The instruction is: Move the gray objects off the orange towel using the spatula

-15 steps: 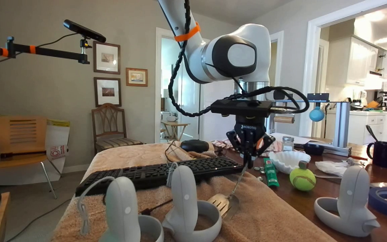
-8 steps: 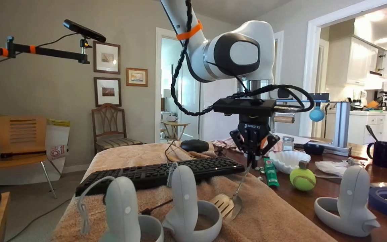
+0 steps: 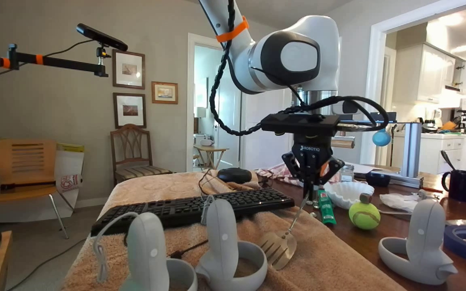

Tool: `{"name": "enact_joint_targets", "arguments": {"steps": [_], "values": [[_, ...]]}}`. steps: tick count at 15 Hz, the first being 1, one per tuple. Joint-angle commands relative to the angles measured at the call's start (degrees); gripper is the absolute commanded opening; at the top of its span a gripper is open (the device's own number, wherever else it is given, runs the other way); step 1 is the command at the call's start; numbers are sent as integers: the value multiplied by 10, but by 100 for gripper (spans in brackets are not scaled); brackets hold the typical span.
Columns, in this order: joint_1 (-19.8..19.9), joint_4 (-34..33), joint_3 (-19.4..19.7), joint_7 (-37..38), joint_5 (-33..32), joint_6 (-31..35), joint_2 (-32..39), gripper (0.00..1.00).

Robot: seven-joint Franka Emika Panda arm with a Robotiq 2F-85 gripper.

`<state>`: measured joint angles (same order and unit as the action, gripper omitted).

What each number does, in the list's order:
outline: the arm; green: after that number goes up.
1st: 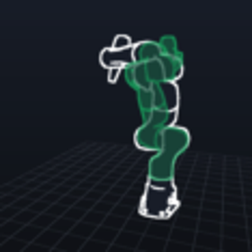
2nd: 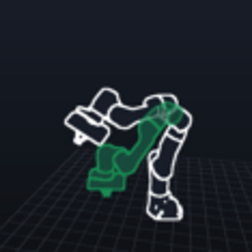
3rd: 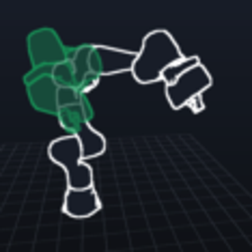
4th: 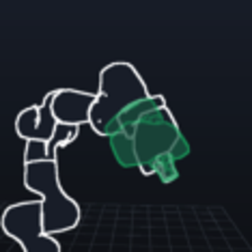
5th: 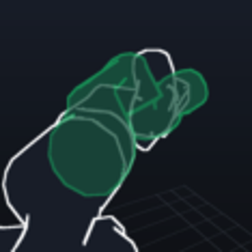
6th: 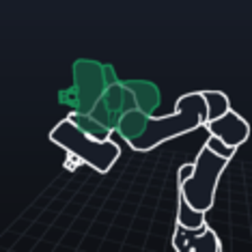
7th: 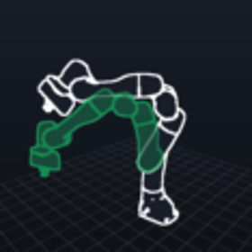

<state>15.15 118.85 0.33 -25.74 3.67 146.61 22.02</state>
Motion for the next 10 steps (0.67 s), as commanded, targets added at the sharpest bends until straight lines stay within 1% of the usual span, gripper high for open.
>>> {"name": "enact_joint_targets", "arguments": {"steps": [1, 3, 5, 10], "values": [[17, 4, -15, -36, 36, -35, -12, 2], [24, 0, -20, -54, 53, -51, -11, 2], [24, -6, -15, -58, 57, -70, -7, 2], [13, -21, 4, -37, 32, -84, 0, 2]]}}
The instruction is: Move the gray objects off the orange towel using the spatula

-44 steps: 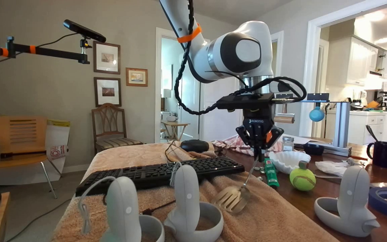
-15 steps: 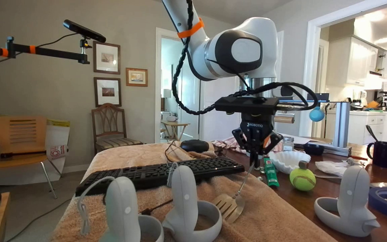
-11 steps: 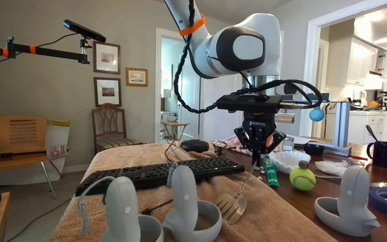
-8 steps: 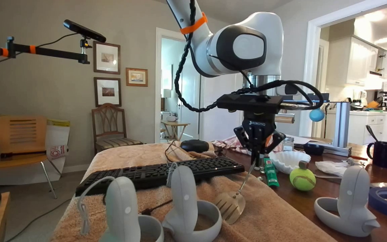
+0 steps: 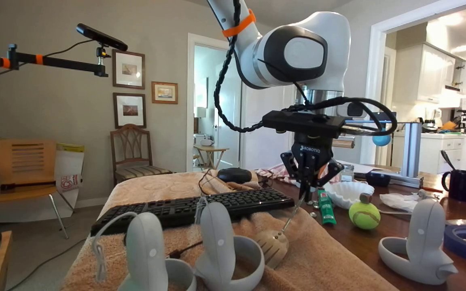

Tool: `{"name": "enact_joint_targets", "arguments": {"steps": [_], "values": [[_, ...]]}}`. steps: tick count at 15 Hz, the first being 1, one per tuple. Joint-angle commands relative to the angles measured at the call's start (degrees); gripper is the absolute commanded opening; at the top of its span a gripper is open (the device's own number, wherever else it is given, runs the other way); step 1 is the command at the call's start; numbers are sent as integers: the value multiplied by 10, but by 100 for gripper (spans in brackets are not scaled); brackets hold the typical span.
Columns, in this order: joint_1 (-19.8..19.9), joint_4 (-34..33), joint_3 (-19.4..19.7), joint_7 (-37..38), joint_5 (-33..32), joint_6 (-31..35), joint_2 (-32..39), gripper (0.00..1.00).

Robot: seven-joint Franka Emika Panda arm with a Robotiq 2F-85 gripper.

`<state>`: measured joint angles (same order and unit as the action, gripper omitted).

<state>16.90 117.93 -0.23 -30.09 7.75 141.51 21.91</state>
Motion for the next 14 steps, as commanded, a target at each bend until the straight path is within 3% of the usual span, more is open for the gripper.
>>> {"name": "enact_joint_targets", "arguments": {"steps": [1, 14], "values": [[-7, -17, 14, 10, -15, -33, 3, 2], [-14, -62, 31, 30, -36, -53, 22, 2]]}}
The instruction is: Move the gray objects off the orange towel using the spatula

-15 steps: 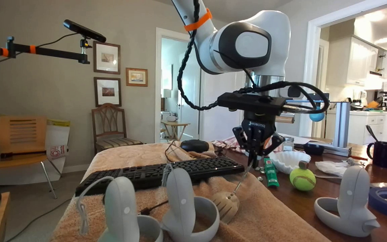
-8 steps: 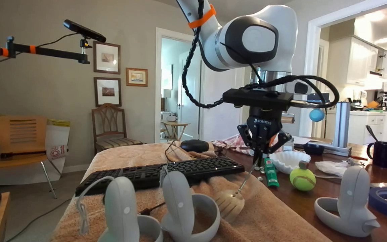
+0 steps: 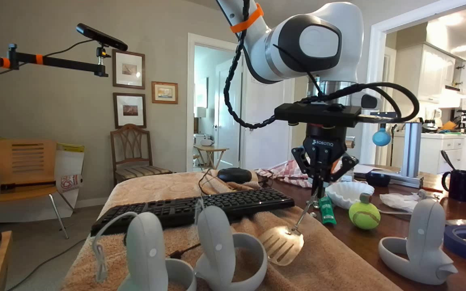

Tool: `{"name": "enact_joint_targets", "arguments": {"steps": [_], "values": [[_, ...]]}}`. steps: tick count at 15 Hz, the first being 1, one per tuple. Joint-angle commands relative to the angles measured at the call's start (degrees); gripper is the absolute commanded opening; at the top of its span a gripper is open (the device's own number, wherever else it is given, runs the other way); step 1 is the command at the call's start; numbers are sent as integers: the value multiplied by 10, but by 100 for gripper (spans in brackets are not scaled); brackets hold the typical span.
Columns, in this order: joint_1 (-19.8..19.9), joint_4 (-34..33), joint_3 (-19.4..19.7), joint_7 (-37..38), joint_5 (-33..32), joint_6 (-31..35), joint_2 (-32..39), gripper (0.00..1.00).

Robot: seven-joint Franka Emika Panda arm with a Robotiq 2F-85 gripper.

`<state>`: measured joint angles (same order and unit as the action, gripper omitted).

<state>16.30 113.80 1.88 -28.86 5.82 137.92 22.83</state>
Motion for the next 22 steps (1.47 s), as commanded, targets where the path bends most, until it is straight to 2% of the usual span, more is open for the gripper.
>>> {"name": "enact_joint_targets", "arguments": {"steps": [1, 13, 22], "values": [[-7, -23, 8, 15, -16, -21, 14, 2], [-8, -21, 0, 3, -12, -57, 14, 2], [-20, 30, -5, -3, -16, -4, -14, 2]]}}
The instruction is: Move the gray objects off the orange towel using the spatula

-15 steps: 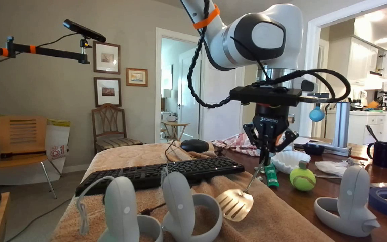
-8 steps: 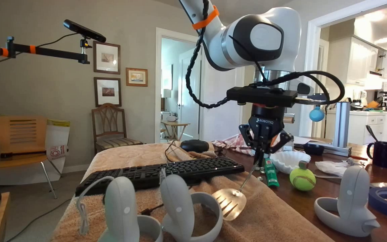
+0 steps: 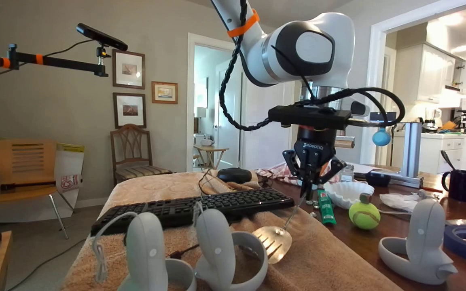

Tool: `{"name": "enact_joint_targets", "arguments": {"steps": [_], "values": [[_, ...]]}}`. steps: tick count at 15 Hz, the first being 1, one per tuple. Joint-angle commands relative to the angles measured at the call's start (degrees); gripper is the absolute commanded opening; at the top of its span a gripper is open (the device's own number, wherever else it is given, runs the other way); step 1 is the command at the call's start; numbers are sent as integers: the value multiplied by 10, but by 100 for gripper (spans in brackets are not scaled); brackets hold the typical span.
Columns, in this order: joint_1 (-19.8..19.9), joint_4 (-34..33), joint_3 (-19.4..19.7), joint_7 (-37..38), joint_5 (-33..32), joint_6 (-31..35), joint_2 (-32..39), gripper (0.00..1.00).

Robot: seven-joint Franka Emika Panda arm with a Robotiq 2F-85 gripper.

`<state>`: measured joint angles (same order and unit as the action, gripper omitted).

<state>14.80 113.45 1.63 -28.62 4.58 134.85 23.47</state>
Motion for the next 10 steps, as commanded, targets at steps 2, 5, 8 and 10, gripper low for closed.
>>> {"name": "enact_joint_targets", "arguments": {"steps": [2, 5, 8, 10], "values": [[-4, 49, -6, -11, 0, 48, -27, 2], [-3, 71, -8, -23, -3, 51, -37, 2], [-4, 86, -7, -36, -6, 47, -43, 2], [-7, 96, -2, -36, -13, 54, -47, 2]]}}
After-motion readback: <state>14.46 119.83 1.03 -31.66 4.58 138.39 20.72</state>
